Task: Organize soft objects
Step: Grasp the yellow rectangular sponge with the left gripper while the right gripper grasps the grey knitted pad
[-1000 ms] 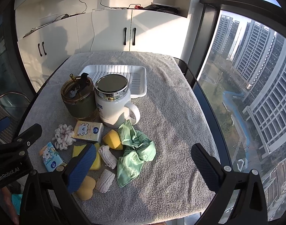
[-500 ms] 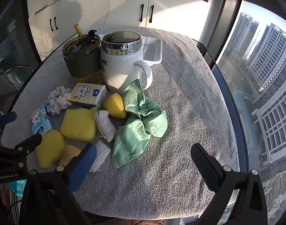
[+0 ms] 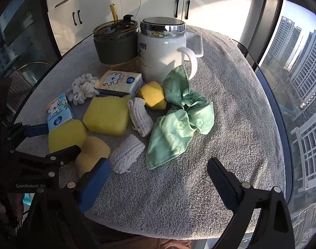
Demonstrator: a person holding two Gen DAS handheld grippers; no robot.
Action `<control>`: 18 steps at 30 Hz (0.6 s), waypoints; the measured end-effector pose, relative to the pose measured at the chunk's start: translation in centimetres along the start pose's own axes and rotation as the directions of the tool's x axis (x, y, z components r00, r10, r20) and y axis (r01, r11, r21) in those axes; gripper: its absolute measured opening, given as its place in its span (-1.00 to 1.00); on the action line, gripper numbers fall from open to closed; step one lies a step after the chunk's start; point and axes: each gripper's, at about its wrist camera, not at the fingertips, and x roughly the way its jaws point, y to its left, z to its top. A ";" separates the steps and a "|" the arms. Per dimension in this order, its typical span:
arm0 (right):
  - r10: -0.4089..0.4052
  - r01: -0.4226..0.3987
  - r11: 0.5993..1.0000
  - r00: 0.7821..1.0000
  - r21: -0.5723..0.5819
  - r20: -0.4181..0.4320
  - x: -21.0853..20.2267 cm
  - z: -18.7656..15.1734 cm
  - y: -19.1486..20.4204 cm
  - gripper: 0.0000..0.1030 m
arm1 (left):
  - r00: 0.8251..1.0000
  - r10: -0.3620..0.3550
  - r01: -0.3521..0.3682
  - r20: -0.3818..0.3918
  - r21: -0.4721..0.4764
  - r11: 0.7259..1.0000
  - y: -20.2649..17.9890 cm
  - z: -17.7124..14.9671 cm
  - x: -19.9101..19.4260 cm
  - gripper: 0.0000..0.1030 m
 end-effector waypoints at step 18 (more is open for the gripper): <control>0.175 -0.171 0.983 0.983 0.070 -0.057 4.0 -0.6 1.2 0.05 | 0.994 -0.086 0.084 0.070 0.022 0.996 -0.7 -1.3 -0.6 -0.04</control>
